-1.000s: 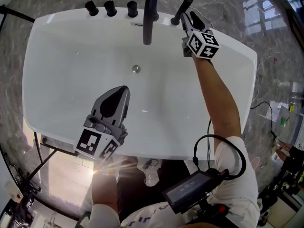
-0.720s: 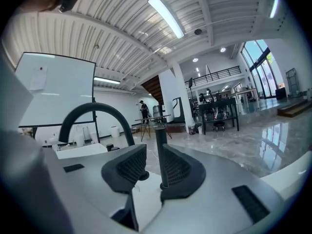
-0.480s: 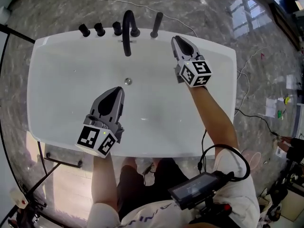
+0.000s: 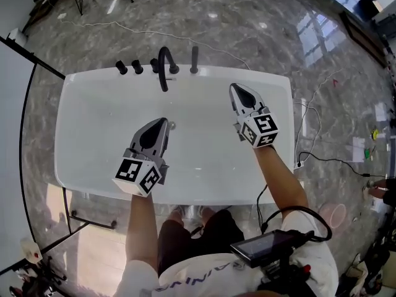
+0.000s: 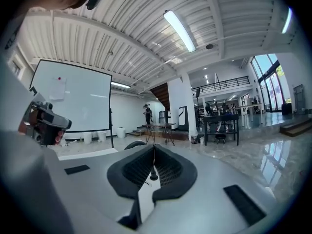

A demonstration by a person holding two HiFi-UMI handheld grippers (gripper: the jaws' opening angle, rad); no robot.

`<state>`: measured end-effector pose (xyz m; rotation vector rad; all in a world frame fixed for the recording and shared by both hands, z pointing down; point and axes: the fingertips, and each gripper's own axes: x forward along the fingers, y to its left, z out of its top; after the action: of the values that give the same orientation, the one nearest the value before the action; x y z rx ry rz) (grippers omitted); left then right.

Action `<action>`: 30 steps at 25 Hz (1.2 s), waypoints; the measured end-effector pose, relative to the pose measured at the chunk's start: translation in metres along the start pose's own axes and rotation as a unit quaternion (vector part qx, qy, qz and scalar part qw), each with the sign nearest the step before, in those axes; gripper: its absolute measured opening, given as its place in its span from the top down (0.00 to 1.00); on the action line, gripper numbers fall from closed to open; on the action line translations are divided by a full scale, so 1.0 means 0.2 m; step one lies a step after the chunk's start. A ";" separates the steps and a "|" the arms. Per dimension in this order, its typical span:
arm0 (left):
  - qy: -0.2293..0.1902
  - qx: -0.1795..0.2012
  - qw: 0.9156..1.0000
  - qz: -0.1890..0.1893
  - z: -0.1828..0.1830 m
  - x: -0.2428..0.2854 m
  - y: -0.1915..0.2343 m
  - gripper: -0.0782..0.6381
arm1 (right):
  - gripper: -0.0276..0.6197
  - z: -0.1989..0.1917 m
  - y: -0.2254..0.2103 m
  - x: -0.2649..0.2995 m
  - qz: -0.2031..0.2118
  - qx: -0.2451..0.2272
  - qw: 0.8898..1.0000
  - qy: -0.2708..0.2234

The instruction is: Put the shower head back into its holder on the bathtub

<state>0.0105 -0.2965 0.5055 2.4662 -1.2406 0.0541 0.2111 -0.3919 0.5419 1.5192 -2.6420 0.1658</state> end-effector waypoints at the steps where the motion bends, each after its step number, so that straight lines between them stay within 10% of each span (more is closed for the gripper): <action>1: -0.002 0.007 1.000 -0.002 0.03 0.00 -0.03 0.87 | 0.94 0.02 0.01 -0.06 0.001 -0.002 1.000 0.001; 18: -0.008 0.045 0.998 -0.045 0.29 -0.19 -0.76 0.87 | 0.94 0.51 0.26 -1.08 0.033 0.011 0.999 0.008; 30: -0.035 0.079 0.993 -0.084 0.49 -0.54 -0.87 0.87 | 0.94 0.77 0.65 -1.31 0.015 0.013 1.000 -0.019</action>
<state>0.0663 -0.1538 0.3380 2.7226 -1.0886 0.0204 0.2266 -0.1232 0.3488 1.5070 -2.7032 0.1738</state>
